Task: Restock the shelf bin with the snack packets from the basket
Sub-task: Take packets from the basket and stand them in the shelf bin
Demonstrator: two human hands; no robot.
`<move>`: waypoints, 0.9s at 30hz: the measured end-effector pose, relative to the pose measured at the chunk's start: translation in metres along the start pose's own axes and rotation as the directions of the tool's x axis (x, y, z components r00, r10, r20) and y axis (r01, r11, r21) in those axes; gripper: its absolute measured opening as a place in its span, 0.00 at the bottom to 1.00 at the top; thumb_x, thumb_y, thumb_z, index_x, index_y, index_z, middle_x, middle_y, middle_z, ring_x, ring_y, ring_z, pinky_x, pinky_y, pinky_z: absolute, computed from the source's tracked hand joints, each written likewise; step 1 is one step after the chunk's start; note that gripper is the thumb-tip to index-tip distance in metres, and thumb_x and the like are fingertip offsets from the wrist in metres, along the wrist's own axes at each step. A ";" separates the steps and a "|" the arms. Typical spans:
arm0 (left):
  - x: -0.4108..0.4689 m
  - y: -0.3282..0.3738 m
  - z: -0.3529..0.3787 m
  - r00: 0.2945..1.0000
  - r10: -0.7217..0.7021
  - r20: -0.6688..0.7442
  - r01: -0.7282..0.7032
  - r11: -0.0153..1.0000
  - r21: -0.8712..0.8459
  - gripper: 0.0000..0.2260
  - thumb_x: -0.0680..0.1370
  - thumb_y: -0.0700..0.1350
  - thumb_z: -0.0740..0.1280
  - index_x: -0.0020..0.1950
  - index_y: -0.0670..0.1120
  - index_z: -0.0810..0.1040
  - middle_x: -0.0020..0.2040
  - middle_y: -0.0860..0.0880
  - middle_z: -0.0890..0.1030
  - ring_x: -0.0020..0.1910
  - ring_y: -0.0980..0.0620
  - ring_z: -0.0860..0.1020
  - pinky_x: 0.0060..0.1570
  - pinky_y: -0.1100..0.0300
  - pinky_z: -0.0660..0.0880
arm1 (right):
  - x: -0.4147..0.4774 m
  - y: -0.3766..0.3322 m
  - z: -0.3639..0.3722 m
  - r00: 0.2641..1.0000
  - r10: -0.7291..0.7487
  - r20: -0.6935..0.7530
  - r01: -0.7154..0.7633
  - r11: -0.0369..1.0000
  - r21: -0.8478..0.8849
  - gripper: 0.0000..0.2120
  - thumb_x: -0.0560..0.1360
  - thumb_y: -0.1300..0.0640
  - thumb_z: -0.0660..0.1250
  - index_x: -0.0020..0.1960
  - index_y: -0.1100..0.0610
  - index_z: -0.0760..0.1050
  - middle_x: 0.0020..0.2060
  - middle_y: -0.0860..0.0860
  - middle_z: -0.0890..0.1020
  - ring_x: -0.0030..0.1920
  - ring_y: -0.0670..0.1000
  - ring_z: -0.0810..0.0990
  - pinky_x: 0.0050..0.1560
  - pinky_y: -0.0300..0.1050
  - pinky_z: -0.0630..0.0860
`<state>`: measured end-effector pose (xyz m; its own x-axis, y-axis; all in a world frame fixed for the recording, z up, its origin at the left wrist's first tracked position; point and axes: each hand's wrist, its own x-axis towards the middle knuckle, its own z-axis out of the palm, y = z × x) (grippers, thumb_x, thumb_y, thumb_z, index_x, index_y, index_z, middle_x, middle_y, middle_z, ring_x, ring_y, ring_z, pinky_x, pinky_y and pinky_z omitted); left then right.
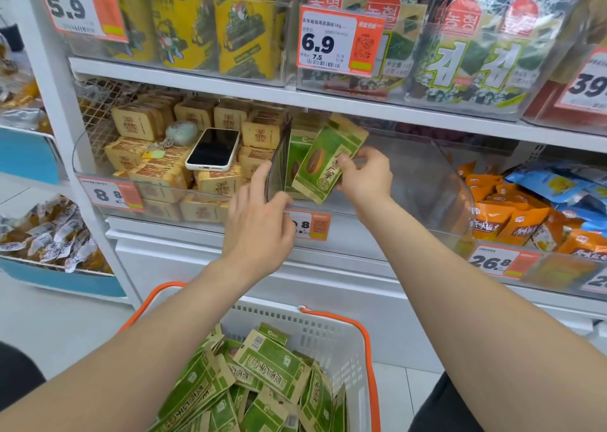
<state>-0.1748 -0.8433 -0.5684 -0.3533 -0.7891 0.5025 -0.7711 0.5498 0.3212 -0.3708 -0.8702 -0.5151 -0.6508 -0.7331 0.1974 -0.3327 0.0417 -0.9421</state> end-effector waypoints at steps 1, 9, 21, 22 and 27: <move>0.000 -0.003 0.002 1.000 0.012 -0.003 -0.012 1.000 0.022 0.10 0.77 0.44 0.68 0.57 0.48 0.79 0.82 0.42 0.58 0.67 0.37 0.71 0.64 0.42 0.67 | 0.001 -0.001 0.004 0.999 -0.029 0.025 0.031 0.997 -0.069 0.10 0.78 0.49 0.70 0.54 0.54 0.79 0.46 0.52 0.84 0.52 0.58 0.83 0.53 0.57 0.82; 0.005 -0.013 0.006 0.998 0.057 -0.034 -0.057 0.998 0.009 0.08 0.75 0.46 0.71 0.53 0.51 0.80 0.81 0.43 0.61 0.65 0.38 0.72 0.59 0.45 0.65 | 0.017 0.006 0.033 0.994 -0.042 0.099 0.072 0.946 -0.317 0.02 0.80 0.58 0.69 0.51 0.56 0.80 0.49 0.57 0.83 0.49 0.59 0.81 0.53 0.52 0.81; 0.006 -0.015 0.007 0.998 0.052 -0.035 -0.052 0.999 -0.001 0.08 0.76 0.46 0.71 0.55 0.52 0.80 0.81 0.43 0.60 0.66 0.39 0.71 0.61 0.45 0.64 | 0.022 0.006 0.042 0.989 -0.007 0.146 0.068 0.907 -0.416 0.15 0.78 0.50 0.75 0.55 0.60 0.77 0.56 0.57 0.82 0.59 0.59 0.80 0.52 0.49 0.77; 0.005 -0.016 0.007 0.998 0.055 -0.036 -0.055 0.999 -0.003 0.08 0.76 0.46 0.71 0.55 0.52 0.80 0.81 0.43 0.60 0.66 0.39 0.71 0.61 0.45 0.65 | 0.023 0.007 0.043 0.989 0.007 0.151 0.058 0.904 -0.424 0.16 0.77 0.49 0.75 0.54 0.61 0.78 0.54 0.56 0.83 0.57 0.59 0.82 0.49 0.48 0.77; 0.004 -0.017 0.007 0.997 0.066 -0.035 -0.066 0.998 -0.004 0.09 0.77 0.45 0.70 0.56 0.52 0.81 0.82 0.43 0.59 0.70 0.39 0.69 0.64 0.43 0.65 | 0.027 0.012 0.044 0.983 0.069 0.168 0.008 0.909 -0.416 0.17 0.76 0.45 0.75 0.52 0.58 0.78 0.50 0.55 0.83 0.51 0.58 0.83 0.47 0.50 0.81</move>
<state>-0.1670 -0.8577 -0.5769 -0.3842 -0.7412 0.5505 -0.7438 0.6017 0.2910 -0.3627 -0.9194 -0.5332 -0.5480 -0.8322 0.0837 -0.5913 0.3147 -0.7425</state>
